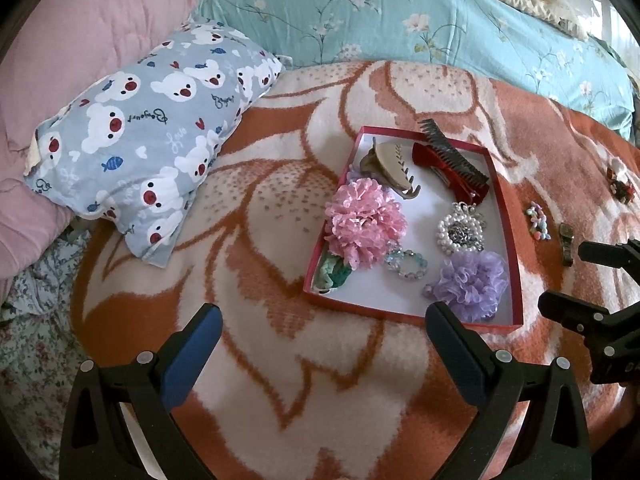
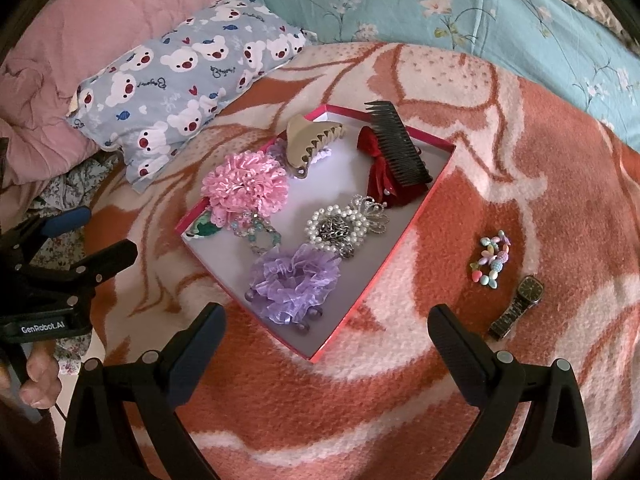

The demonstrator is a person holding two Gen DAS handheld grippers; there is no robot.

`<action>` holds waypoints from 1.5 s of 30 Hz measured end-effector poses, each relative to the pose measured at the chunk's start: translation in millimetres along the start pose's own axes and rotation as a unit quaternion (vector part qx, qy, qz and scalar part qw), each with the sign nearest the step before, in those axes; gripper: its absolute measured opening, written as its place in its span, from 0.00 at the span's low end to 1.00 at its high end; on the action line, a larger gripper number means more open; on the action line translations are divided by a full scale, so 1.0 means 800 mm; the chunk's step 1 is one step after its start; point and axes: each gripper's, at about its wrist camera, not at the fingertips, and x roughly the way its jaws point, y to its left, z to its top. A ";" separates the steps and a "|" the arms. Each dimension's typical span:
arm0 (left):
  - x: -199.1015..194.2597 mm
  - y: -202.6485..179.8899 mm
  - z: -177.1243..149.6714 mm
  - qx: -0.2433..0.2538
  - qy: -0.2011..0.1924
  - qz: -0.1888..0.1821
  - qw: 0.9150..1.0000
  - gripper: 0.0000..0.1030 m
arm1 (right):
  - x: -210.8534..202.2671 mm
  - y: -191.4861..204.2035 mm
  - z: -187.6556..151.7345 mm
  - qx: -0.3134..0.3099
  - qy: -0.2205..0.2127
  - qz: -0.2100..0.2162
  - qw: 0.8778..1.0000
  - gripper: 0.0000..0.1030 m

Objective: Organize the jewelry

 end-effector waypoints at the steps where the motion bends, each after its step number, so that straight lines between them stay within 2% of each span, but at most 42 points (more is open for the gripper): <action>1: 0.000 0.000 0.000 0.000 0.000 0.000 1.000 0.99 | 0.000 0.000 0.000 0.001 0.000 0.000 1.000 0.99; 45: 0.013 -0.013 -0.003 0.000 0.009 -0.005 1.000 0.99 | 0.008 -0.009 -0.008 0.020 -0.007 0.000 1.000 0.99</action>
